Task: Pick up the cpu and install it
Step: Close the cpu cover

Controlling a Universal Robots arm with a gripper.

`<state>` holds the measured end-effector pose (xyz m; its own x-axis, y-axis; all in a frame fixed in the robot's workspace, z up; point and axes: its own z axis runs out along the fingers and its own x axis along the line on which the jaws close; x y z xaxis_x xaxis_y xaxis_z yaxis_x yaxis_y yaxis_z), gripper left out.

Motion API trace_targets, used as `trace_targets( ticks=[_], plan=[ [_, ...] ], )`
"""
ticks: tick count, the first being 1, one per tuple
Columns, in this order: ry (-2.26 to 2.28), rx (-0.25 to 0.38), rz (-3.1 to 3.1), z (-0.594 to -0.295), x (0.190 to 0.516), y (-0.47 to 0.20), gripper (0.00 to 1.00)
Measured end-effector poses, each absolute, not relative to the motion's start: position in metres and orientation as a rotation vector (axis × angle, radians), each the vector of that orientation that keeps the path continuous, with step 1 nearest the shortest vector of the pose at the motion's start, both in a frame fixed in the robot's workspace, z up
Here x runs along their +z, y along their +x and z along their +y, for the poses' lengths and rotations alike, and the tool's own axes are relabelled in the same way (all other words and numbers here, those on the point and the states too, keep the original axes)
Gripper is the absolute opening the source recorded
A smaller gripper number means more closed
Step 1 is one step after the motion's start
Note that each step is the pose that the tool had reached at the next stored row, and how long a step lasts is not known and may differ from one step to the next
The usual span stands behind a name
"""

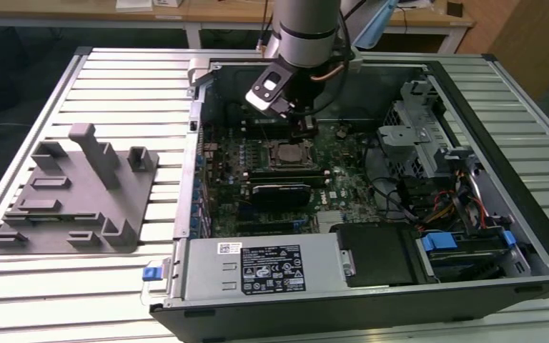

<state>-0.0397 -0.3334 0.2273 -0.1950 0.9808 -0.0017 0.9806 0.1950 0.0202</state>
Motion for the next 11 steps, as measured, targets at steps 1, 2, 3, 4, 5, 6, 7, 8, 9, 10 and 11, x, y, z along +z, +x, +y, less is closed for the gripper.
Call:
trace_targets(
  ticks=[1,2,3,4,5,6,7,8,9,10,11],
  plan=[
    [1.962,0.023,2.435,-0.3334,0.2272,-0.0397,0.11],
    [1.941,0.023,2.453,-0.3334,0.2271,-0.0397,0.11],
    [1.918,0.023,2.47,-0.3334,0.227,-0.0397,0.11],
    [1.896,0.024,2.488,-0.3334,0.2269,-0.0397,0.11],
    [1.872,0.024,2.506,-0.3334,0.2268,-0.0397,0.11],
    [1.85,0.024,2.523,-0.3334,0.2268,-0.0397,0.11],
    [1.827,0.024,2.539,-0.3334,0.2267,-0.0397,0.11],
    [1.805,0.024,2.556,-0.3334,0.2267,-0.0396,0.11],
    [1.782,0.025,2.572,-0.3334,0.2266,-0.0396,0.11],
    [1.758,0.025,2.588,-0.3334,0.2266,-0.0396,0.11],
    [1.735,0.025,2.604,-0.3334,0.2266,-0.0397,0.11]
  ],
)
